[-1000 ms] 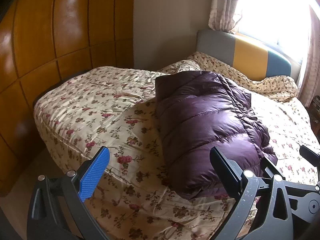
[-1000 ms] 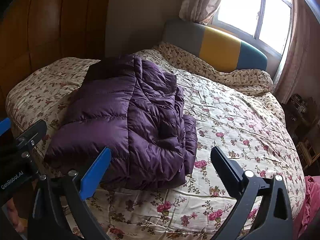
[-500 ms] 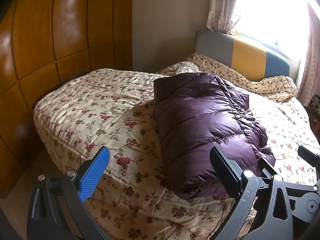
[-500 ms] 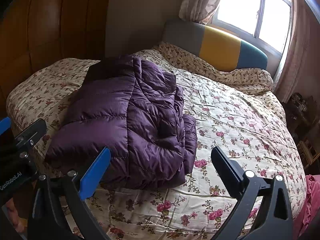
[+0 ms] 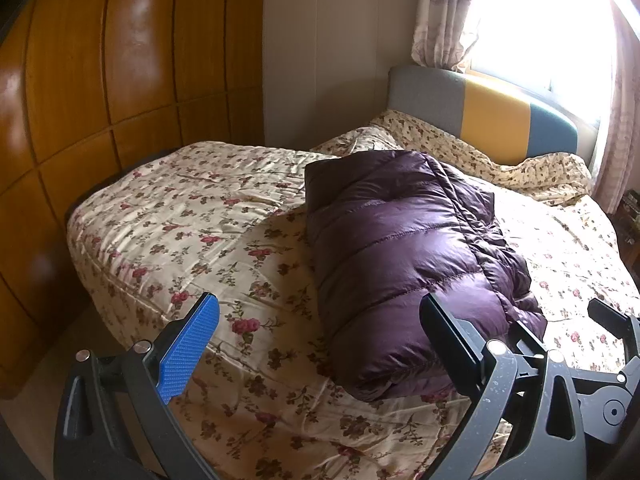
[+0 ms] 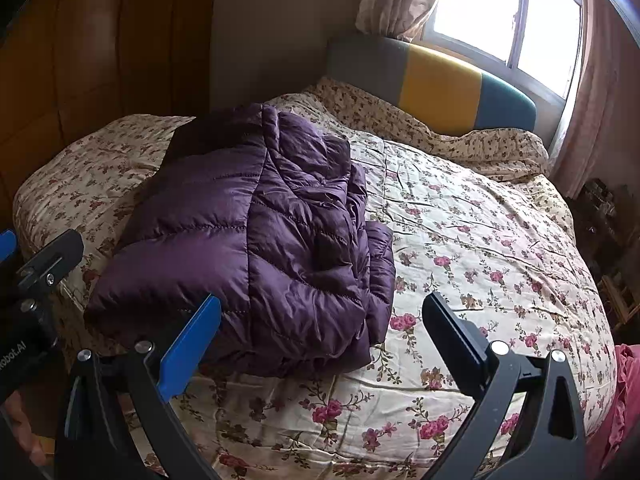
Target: Fold large clothes
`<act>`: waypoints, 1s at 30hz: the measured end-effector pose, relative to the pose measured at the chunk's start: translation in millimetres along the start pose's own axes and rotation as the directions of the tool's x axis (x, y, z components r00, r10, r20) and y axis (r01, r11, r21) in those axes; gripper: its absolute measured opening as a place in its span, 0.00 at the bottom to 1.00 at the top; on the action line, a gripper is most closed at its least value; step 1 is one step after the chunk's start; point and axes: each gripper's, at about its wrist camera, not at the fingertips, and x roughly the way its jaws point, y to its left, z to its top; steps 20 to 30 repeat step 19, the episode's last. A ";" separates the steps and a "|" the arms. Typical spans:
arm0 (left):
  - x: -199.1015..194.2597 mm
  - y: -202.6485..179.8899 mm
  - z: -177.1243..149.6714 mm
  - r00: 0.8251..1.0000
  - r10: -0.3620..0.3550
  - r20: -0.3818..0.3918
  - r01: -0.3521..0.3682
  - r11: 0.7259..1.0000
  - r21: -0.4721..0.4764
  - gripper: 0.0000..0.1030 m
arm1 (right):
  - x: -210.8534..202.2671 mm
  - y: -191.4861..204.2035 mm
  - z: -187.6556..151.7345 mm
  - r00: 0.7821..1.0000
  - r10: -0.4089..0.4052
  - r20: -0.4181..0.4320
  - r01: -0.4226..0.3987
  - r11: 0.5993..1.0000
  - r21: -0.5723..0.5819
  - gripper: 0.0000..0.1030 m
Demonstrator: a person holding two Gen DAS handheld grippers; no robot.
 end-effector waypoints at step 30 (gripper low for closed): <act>9.4 -4.8 -3.8 0.999 -0.017 -0.039 0.017 1.000 0.005 0.96 | 7.2 -5.4 0.2 1.000 -0.004 -0.010 0.004 1.000 0.016 0.97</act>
